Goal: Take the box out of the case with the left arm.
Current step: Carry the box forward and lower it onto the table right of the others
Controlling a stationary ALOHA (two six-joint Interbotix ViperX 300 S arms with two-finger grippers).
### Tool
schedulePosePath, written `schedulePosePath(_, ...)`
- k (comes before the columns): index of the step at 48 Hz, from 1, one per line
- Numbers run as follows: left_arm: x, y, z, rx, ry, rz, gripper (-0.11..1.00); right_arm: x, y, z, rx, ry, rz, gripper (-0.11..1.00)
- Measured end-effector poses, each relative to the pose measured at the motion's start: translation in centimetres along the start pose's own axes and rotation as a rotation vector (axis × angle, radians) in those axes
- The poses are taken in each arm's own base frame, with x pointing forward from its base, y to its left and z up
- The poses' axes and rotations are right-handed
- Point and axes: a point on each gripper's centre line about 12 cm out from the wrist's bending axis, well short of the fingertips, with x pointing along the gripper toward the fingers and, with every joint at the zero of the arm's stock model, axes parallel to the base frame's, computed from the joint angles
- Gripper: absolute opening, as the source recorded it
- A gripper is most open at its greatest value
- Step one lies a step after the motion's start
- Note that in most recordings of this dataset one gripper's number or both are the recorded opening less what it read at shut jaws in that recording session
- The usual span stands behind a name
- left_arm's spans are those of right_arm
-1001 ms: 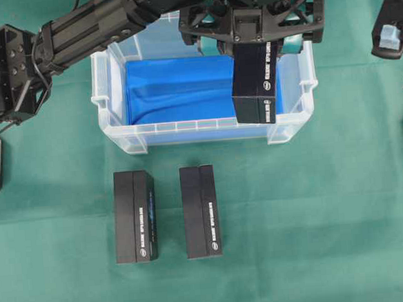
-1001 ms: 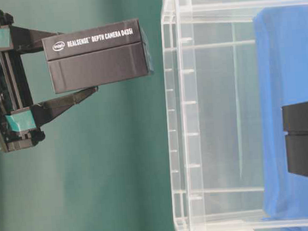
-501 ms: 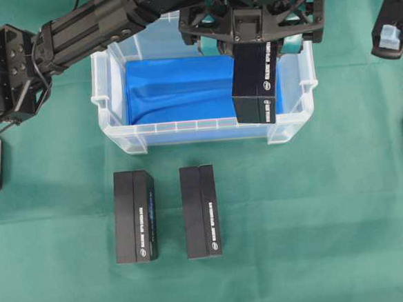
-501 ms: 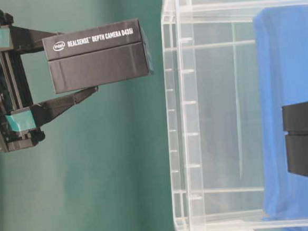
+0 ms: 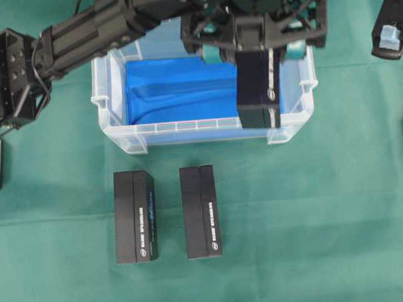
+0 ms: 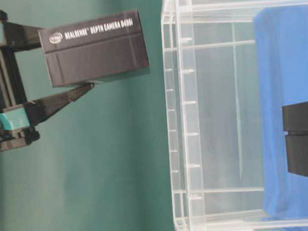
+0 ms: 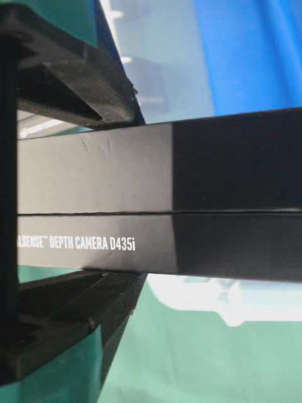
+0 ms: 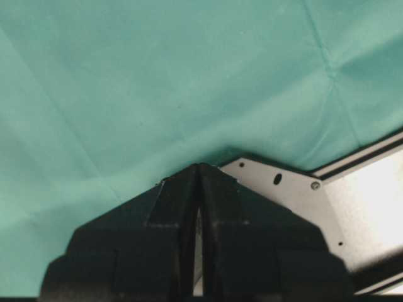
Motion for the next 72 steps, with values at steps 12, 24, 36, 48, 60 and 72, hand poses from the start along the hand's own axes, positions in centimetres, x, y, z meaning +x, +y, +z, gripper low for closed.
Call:
schedulePosePath(12, -0.3, -0.8, -4.9, -0.013, 0.022, -0.008, 0.6, 0.0, 0.0, 0.0, 0.0, -0.001, 0.001, 0.0)
schedulePosePath(24, -0.6, -1.3, -9.6, -0.029, 0.047, -0.014, 0.6, 0.0, 0.0, 0.0, -0.002, -0.001, 0.001, 0.0)
schedulePosePath(36, -0.6, -1.3, -14.1, -0.055, 0.067, -0.007, 0.6, 0.0, 0.0, 0.0, -0.002, 0.0, 0.0, 0.0)
schedulePosePath(48, -0.7, -1.2, -15.3, -0.048, 0.063, -0.01, 0.6, 0.0, 0.0, 0.0, 0.002, 0.002, 0.003, 0.0)
schedulePosePath(60, 0.0, -1.2, -14.9, -0.055, 0.035, 0.013, 0.6, -0.1, 0.0, -0.1, 0.007, 0.0, 0.005, 0.0)
schedulePosePath(72, 3.7, -1.2, -15.3, -0.045, 0.022, 0.084, 0.6, -0.1, 0.0, -0.1, 0.007, 0.0, 0.005, 0.0)
